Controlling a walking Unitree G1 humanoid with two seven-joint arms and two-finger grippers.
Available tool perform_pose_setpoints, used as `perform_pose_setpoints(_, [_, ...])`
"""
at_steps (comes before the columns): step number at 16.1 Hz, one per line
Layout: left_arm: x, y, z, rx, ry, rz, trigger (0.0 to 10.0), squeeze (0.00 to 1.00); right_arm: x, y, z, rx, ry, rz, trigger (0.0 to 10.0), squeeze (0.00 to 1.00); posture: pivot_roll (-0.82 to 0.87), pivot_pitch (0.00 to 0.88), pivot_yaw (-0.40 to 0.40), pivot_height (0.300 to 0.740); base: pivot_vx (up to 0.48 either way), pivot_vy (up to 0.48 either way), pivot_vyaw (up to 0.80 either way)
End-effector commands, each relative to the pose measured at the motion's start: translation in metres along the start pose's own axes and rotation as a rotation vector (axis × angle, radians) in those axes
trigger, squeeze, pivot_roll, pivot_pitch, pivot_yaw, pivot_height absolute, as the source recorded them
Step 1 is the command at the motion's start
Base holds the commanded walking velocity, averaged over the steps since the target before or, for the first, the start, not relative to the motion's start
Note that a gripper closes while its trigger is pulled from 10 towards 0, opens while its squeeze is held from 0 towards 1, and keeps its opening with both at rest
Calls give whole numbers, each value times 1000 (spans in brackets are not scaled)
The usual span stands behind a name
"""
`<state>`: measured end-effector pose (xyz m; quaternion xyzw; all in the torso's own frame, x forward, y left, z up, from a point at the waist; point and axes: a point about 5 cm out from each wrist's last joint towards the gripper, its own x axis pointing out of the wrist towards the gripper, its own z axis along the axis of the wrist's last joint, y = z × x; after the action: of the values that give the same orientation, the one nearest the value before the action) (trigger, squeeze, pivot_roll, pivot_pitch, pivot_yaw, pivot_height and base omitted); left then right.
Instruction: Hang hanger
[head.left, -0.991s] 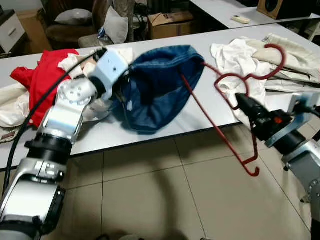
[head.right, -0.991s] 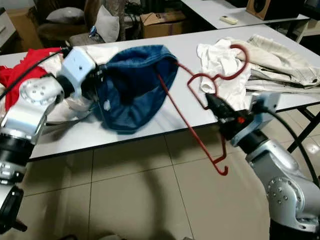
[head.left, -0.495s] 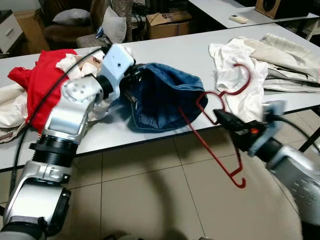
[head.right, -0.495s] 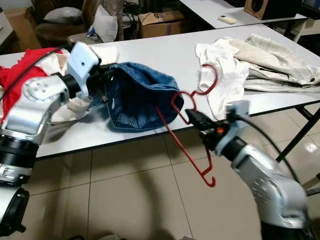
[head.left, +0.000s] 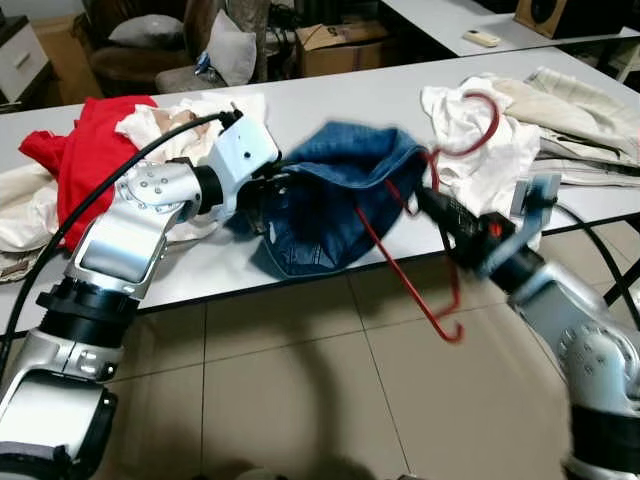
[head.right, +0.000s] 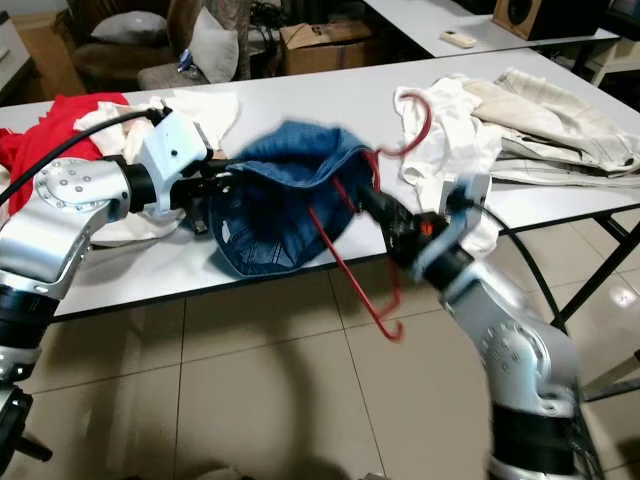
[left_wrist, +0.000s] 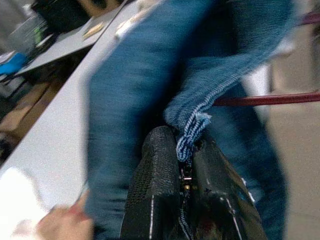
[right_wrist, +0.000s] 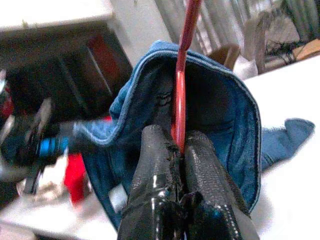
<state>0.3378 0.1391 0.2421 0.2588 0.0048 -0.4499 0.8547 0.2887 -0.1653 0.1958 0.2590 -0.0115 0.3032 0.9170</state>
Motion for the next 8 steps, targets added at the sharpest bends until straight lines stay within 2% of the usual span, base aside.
perform_pose_setpoints(1, [-4,-2,14,-26,-83,-50,0,0,4,-2,9,62,-83,-15,10000,0,-104,0,50,740,0,0,0])
perform_pose_setpoints(3, [-8,1,26,-52,-158,-80,0,0,8,-5,6,120,-116,-33,10000,0,-102,0,56,740,0,0,0])
perform_pose_setpoints(4, [-13,5,37,-80,-218,-106,0,0,12,-7,5,193,-156,-44,10000,0,-98,0,57,740,0,0,0])
perform_pose_setpoints(5, [-20,8,48,-104,-263,-160,0,0,20,-4,7,314,-218,-24,10000,0,-97,0,61,740,0,0,0])
perform_pose_setpoints(8, [-20,5,50,-90,-236,-214,0,0,32,1,10,412,-263,-2,10000,0,-94,0,62,740,0,0,0])
